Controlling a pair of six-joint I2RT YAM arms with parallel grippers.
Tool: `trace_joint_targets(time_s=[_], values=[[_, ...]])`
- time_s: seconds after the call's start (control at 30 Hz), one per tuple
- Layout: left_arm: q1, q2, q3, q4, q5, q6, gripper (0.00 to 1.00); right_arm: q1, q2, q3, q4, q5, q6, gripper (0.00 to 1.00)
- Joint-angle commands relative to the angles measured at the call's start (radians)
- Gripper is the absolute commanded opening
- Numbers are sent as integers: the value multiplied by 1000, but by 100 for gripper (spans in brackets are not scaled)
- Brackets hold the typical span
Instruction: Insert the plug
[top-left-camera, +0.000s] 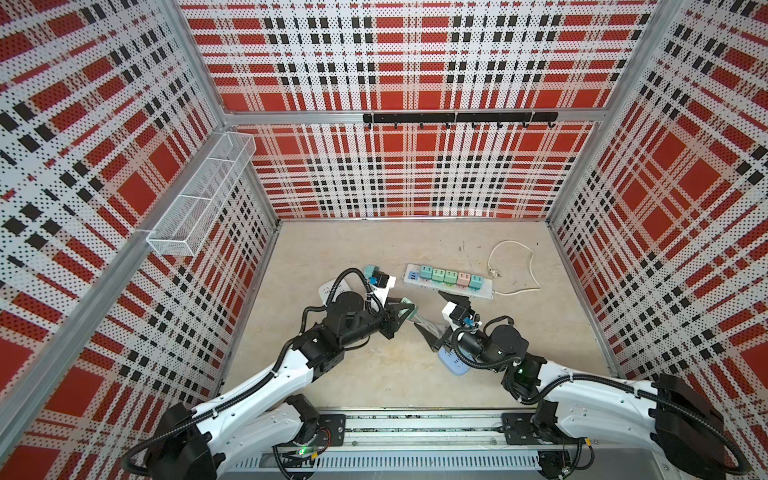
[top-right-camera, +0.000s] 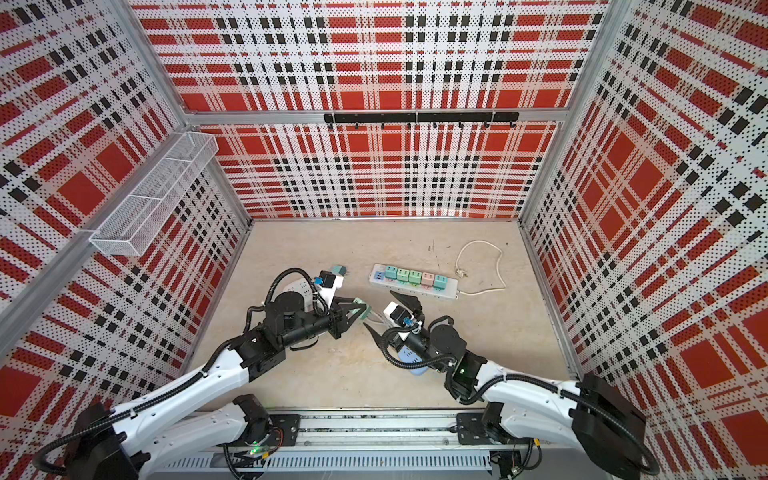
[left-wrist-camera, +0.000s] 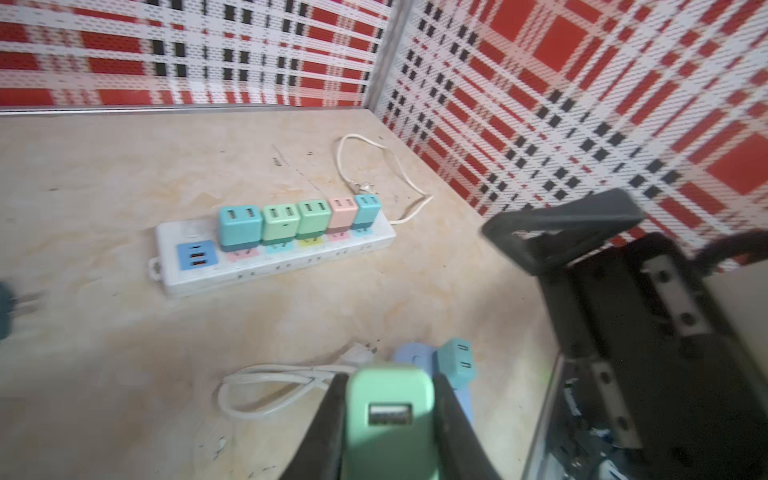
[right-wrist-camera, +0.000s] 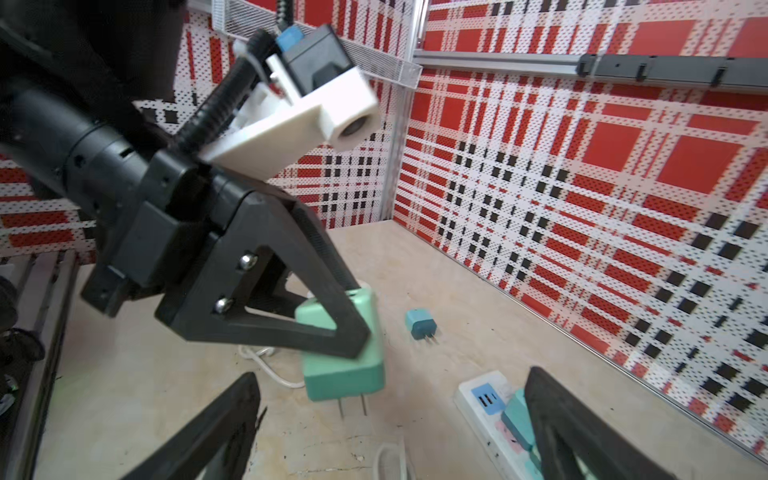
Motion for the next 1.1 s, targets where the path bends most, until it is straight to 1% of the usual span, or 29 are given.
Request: trace_joint_targets(time_s=[0.0,0.07,0.13,0.2,0.27,0.3,0.4,0.47,0.53,0.57,0.67,0.7,0.77,0.83,0.9,1.07], values=[[-11,-22,-30,-36,-191,33,0,-30,-74,-9,-55,171,53,100],[-51,-30,-51,-40,-252,46,0,-85,-120,-4,-129,209,108,100],[-109,-37,-69,-40,-301,48,0,-167,-156,9,-224,216,178,100],[-177,-37,-79,-40,-349,79,0,-260,-174,25,-323,251,252,100],[-248,-26,-85,-39,-406,93,0,-346,-180,49,-432,318,343,100],[-288,-16,-84,-39,-439,99,0,-396,-181,55,-476,318,379,100],[-393,19,-93,-9,-528,90,0,-507,-177,33,-500,298,429,100],[-436,51,-104,37,-539,66,0,-552,-162,18,-491,315,436,100],[-463,96,-85,68,-530,57,0,-580,-141,1,-468,355,429,100],[-478,119,-71,83,-538,30,0,-589,-131,-6,-456,375,423,100],[-527,208,-35,135,-549,26,0,-598,-98,-32,-394,453,374,100],[-545,247,-21,151,-548,23,0,-602,-90,-36,-383,471,378,100],[-566,322,7,167,-526,14,0,-608,-89,-39,-375,425,374,100],[-590,402,50,174,-501,16,0,-609,-75,-64,-300,419,356,100],[-612,468,91,172,-503,16,0,-611,-72,-52,-324,424,370,100],[-629,524,119,190,-500,24,0,-612,-78,-57,-322,414,367,100]])
